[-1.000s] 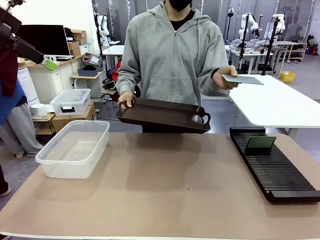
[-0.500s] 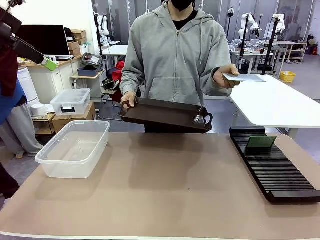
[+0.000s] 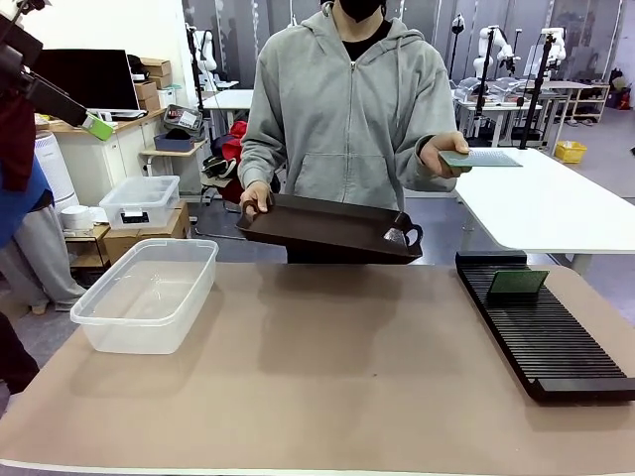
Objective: Sort PCBs into racks and boxes based on the side picked up.
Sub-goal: Pick up the Blank PCB handed by the Human.
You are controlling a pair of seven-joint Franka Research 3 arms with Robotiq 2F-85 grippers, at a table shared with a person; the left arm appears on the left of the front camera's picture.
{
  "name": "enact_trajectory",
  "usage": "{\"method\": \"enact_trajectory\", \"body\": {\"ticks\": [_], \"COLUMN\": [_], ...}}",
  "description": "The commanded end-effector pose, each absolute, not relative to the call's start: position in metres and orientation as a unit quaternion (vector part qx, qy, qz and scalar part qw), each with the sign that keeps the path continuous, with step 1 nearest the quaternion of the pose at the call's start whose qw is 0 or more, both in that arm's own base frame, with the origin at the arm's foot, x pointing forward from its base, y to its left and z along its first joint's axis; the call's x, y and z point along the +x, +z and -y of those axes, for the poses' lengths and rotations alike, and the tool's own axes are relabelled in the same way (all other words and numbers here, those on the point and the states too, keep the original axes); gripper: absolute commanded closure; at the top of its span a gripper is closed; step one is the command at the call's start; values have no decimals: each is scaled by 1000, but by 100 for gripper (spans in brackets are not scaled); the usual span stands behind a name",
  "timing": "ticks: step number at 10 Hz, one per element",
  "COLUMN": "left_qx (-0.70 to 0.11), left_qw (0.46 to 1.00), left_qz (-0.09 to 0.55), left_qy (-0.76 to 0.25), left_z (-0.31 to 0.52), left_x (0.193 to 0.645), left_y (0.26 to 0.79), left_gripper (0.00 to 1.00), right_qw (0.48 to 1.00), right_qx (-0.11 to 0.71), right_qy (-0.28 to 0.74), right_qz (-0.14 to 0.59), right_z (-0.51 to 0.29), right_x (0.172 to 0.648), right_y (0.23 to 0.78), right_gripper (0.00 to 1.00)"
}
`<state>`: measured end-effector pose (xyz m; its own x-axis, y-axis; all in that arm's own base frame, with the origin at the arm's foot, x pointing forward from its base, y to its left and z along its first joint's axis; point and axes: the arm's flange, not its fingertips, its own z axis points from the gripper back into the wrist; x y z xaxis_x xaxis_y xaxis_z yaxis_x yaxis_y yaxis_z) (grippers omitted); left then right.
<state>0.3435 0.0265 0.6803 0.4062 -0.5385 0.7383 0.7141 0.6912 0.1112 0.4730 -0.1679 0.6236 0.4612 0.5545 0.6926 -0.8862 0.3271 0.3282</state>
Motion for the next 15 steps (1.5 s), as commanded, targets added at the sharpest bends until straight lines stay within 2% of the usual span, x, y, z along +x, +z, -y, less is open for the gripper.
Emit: {"method": "enact_trajectory", "body": {"ticks": [1, 3, 5, 7, 8, 9, 11, 12, 15], "left_qx": [-114, -114, -114, -114, -114, -114, -114, -114, -114], "left_qw": [829, 829, 829, 829, 829, 829, 829, 829, 829], "left_qz": [398, 398, 398, 398, 398, 398, 398, 398, 398], "left_qy": [-377, -377, -377, -377, -377, -377, -377, -377, -377], "left_z": [-27, -27, -27, -27, -27, -27, -27, -27, -27], "left_x": [344, 344, 344, 344, 344, 344, 344, 344, 344], "left_y": [678, 678, 678, 678, 678, 678, 678, 678, 678], "left_gripper": [0, 0, 0, 0, 0, 0, 0, 0, 0], "right_qw": [792, 784, 781, 807, 814, 799, 799, 806, 794], "right_qx": [376, 466, 514, 519, 516, 510, 510, 513, 593], "right_qy": [450, 397, 352, 279, 265, 319, 319, 294, 131], "right_qz": [172, 99, 41, -37, -46, -7, -7, -26, -12], "right_z": [154, 142, 135, 138, 133, 110, 110, 109, 75], "right_x": [510, 525, 538, 549, 549, 534, 534, 538, 544], "right_y": [636, 637, 634, 627, 620, 597, 597, 594, 564], "right_gripper": [7, 7, 7, 7, 7, 7, 7, 7, 7]}}
